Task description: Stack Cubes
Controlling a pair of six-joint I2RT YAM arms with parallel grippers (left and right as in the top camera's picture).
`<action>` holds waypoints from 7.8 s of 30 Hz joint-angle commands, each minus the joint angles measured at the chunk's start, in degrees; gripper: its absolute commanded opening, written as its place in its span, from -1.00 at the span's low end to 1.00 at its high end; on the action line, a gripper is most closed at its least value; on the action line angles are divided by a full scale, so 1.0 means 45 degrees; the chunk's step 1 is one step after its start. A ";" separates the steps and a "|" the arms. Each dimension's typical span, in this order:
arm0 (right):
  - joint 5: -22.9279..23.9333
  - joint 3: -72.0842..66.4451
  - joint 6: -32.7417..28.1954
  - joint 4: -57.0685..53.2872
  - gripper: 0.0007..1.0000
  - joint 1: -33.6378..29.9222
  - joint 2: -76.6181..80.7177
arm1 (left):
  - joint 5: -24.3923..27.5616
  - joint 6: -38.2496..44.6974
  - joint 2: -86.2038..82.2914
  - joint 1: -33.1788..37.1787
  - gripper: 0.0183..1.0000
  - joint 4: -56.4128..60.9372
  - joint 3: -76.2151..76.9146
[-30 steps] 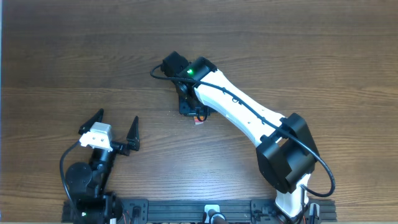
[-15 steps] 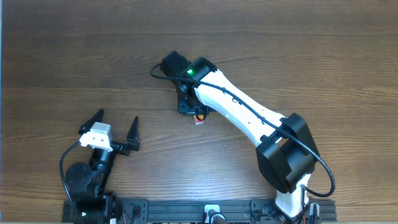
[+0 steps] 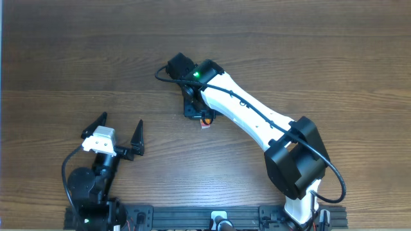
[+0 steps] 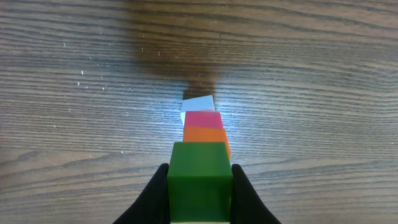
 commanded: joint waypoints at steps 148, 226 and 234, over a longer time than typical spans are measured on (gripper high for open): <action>0.0976 0.3672 -0.1690 -0.1268 0.99 -0.1122 0.0117 | 0.0126 0.0146 -0.0078 0.0078 1.00 -0.0010 -0.0063; 0.0160 0.6033 -0.2404 -0.0748 -0.99 -0.1860 0.4357 | 0.0126 0.0146 -0.0078 0.0078 1.00 -0.0010 -0.0063; 0.0476 0.6033 -0.2458 -0.1637 -0.98 -0.1705 0.2059 | 0.0126 0.0146 -0.0078 0.0078 1.00 -0.0010 -0.0063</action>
